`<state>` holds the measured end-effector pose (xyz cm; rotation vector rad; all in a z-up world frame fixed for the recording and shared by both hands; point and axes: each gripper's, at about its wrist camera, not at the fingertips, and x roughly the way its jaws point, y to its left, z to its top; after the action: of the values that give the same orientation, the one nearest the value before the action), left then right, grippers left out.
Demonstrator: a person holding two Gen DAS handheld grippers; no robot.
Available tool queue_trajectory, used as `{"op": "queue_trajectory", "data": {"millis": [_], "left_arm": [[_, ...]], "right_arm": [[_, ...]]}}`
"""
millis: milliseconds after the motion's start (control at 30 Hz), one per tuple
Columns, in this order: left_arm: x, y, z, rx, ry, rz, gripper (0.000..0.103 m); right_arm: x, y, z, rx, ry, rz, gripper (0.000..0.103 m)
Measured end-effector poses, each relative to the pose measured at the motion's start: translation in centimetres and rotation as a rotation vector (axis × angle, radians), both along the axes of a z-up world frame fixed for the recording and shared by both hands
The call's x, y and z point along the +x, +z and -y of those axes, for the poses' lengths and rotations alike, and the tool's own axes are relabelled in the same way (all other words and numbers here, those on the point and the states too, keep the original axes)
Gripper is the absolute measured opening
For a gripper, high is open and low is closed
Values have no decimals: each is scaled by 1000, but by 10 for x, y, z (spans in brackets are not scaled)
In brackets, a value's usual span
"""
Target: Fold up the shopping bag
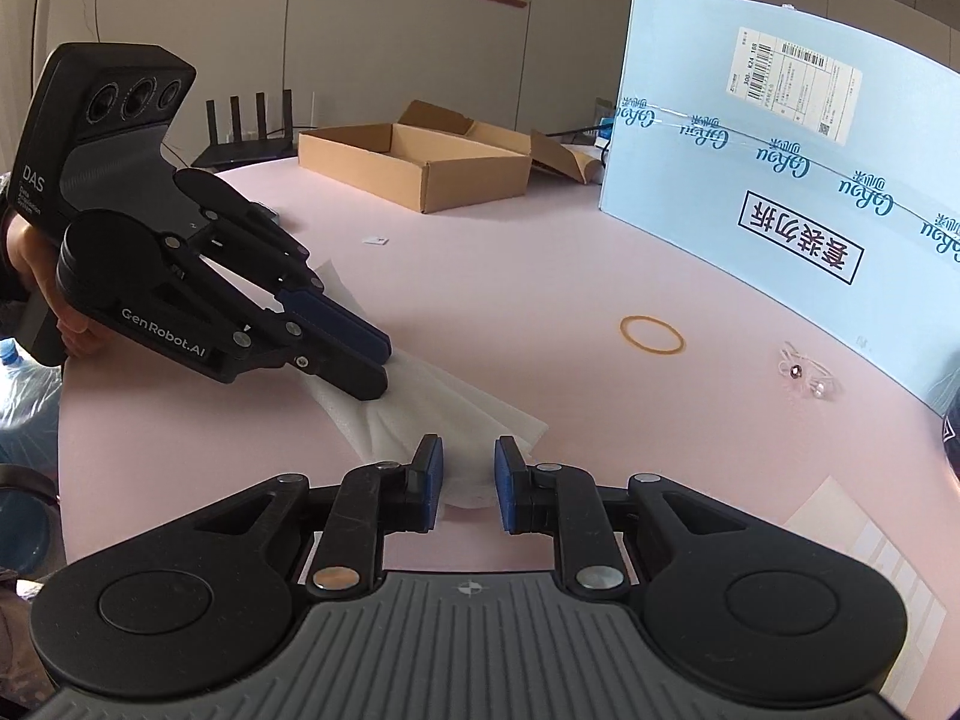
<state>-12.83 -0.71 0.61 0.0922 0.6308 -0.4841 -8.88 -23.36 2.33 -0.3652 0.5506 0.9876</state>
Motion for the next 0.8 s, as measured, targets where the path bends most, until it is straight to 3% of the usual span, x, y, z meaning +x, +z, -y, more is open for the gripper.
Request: {"op": "queue_trajectory", "data": {"millis": [67,200,333,433,533,667,800], "left_arm": [[1,0,-1,-7,-2,-4,17],[1,-1,-4,-20,-8,-7,17],[8,1,-8,-36,-24,-47,17],[21,4,-15,-65,-52,-112,18],[34,6,-22,-92,-83,-175,17],[47,6,-29,-131,-102,-255,17],[53,6,-32,-150,-110,-290,17]], "right_arm": [[1,-1,4,-16,-13,4,30],[-4,-1,11,-12,-25,33,30],[-37,11,17,-61,46,261,30],[-68,11,15,-204,141,501,30],[-88,-2,8,-366,275,653,30],[-94,-18,-5,-487,401,757,30],[-83,-27,-18,-537,460,797,30]]}}
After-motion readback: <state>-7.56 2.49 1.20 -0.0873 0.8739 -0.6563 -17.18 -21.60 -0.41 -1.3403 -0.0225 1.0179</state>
